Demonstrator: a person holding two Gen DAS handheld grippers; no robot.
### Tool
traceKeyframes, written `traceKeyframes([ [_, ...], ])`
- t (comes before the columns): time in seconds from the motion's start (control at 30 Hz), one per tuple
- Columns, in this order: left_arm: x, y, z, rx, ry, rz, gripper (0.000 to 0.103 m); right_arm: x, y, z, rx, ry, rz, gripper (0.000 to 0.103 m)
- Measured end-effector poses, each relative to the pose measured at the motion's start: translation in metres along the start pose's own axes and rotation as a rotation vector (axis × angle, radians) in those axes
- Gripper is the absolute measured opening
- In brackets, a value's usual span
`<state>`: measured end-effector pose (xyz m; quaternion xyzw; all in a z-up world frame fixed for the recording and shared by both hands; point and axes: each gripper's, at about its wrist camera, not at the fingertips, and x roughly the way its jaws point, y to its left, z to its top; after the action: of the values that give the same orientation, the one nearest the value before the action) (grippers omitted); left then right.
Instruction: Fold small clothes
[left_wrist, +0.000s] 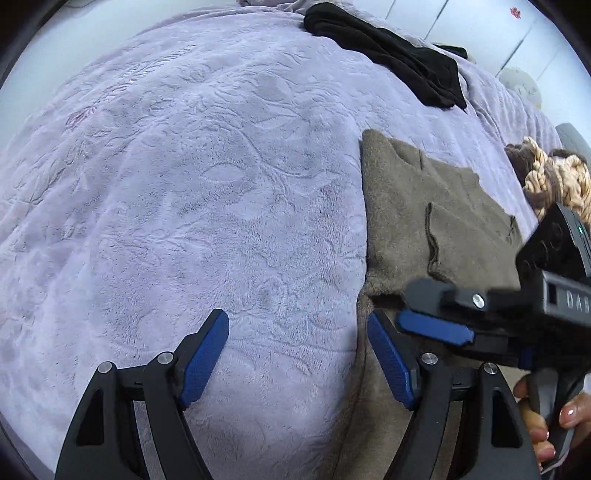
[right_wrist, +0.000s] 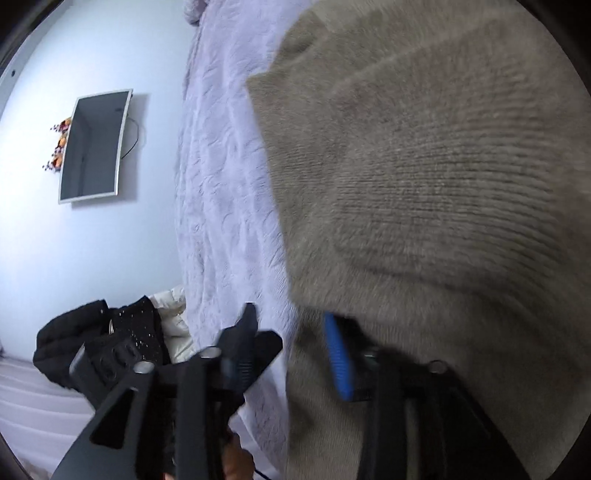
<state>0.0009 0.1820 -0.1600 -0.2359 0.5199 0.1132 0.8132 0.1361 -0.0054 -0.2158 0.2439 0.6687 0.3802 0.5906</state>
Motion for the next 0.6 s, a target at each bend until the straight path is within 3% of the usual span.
traceKeyframes([
  [0.2, 0.010, -0.035, 0.025, 0.031, -0.011, -0.052, 0.078, -0.048, -0.012, -0.002, 0.055, -0.099, -0.017, 0.050],
  [0.27, 0.023, -0.055, 0.028, 0.093, -0.005, -0.015, 0.078, -0.063, -0.022, -0.007, 0.071, -0.118, -0.031, 0.050],
  [0.33, 0.041, -0.061, 0.027, 0.143, 0.004, 0.080, 0.078, -0.079, -0.033, -0.016, 0.083, -0.134, -0.058, 0.050],
  [0.37, 0.050, -0.058, 0.026, 0.136, 0.019, 0.089, 0.078, -0.093, -0.044, -0.018, 0.089, -0.144, -0.072, 0.050],
  [0.43, 0.057, -0.047, 0.025, 0.091, 0.020, 0.037, 0.078, -0.122, -0.056, -0.030, 0.106, -0.190, -0.103, 0.050],
  [0.6, 0.058, -0.055, 0.024, 0.124, 0.026, 0.075, 0.081, -0.222, -0.107, -0.065, 0.260, -0.429, -0.184, 0.050],
])
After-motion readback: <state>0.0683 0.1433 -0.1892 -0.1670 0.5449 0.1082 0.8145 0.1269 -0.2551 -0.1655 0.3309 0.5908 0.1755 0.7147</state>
